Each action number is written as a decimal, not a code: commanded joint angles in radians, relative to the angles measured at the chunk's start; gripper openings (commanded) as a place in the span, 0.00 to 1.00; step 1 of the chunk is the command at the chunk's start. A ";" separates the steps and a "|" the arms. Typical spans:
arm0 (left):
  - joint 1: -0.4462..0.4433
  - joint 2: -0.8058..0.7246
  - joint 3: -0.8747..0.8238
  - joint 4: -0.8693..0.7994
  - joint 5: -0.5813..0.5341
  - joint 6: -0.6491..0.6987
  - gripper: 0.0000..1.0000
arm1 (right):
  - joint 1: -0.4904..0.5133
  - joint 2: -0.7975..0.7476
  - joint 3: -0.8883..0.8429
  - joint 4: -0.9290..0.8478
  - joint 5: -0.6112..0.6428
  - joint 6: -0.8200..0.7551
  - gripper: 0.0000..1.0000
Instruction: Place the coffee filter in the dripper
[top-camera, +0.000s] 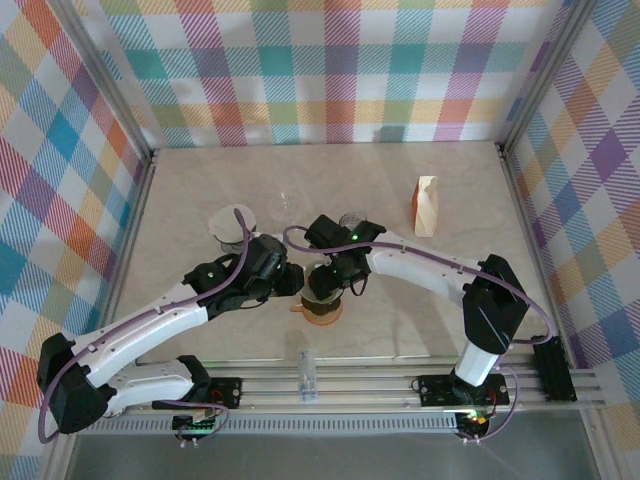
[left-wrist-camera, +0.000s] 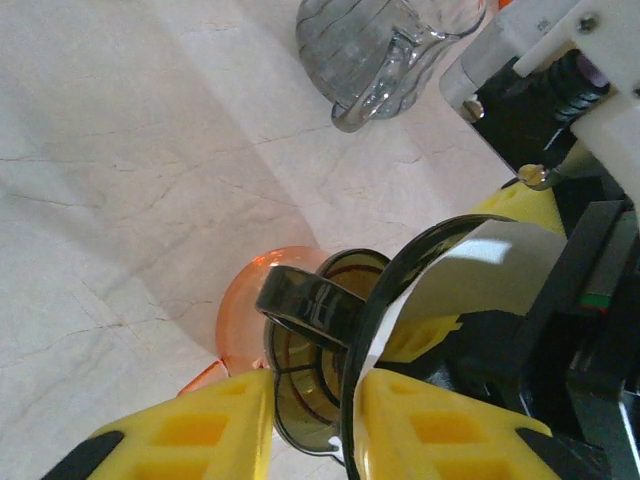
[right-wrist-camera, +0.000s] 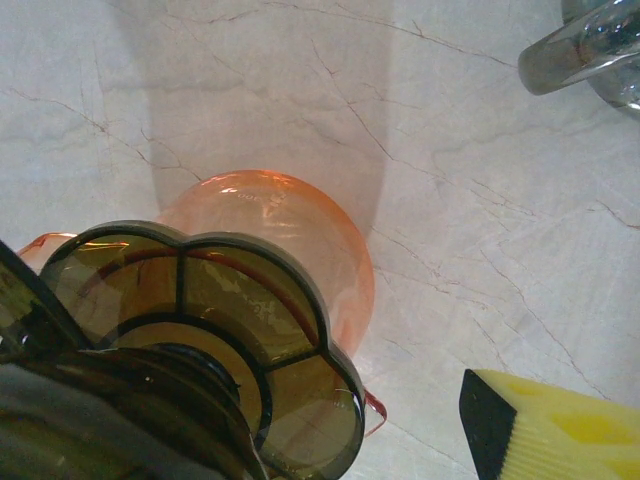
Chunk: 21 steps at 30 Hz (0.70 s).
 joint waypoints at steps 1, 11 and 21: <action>0.013 -0.033 -0.019 -0.018 -0.002 -0.014 0.41 | 0.005 0.019 -0.005 -0.001 0.021 0.012 0.75; 0.013 -0.023 -0.017 0.011 0.053 -0.022 0.54 | 0.005 0.019 0.000 -0.009 0.017 0.013 0.75; 0.013 -0.015 -0.024 0.005 0.067 -0.021 0.23 | 0.005 0.019 -0.002 -0.011 0.020 0.018 0.75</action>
